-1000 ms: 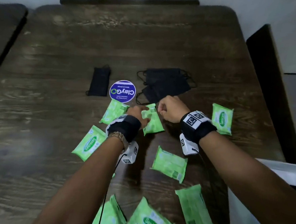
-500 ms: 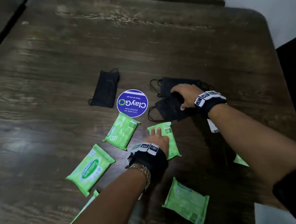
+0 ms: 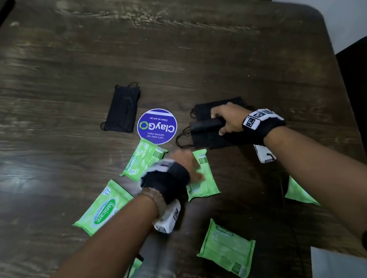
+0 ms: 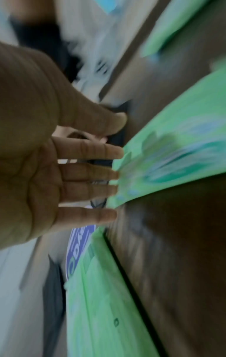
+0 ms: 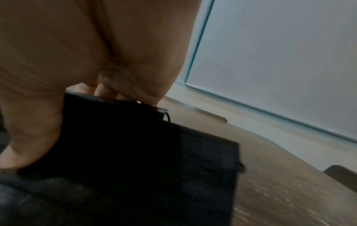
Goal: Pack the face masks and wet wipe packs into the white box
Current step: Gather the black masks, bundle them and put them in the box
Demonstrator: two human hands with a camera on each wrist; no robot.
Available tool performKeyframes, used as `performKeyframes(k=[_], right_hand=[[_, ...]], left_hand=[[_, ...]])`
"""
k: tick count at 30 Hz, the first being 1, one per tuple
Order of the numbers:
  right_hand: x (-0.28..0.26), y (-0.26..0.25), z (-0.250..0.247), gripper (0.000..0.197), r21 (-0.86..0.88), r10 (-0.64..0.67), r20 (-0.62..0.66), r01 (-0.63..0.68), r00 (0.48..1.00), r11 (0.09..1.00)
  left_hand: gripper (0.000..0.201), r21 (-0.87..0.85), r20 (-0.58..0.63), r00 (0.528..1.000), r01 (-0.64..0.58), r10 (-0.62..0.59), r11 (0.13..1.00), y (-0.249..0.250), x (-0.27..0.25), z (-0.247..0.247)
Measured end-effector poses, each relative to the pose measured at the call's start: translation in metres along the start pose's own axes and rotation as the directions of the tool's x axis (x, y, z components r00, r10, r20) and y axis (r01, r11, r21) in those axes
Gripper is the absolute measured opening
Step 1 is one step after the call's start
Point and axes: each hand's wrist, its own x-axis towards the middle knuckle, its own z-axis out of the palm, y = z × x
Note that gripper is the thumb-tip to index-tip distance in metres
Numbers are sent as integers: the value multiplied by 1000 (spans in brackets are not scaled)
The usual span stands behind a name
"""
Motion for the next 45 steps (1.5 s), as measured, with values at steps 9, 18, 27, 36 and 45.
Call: performKeyframes(k=[9,18,27,36,45], right_hand=[[4,18,-10,48,-124,53,-100,-66,994,990],[13,21,5,51,-183,135,-48,-142,990,973],[-31,-4,32,32,73,165,-223,-152,961,986],[-163,-101,61,24,964,349,-229,162,909,211],[-262,-151,159,26,995,352,2,34,936,-94]], left_hand=[[57,-312,-347,760,459,-549,832,-140,91,-56],[54,-370,-391,749,404,-535,836,-167,108,-62],[25,-408,-577,788,-51,-215,911,-114,64,-45],[36,-800,-463,870,-330,-166,501,-41,-52,6],[58,-855,-260,962,-188,-86,484,-51,-163,137]])
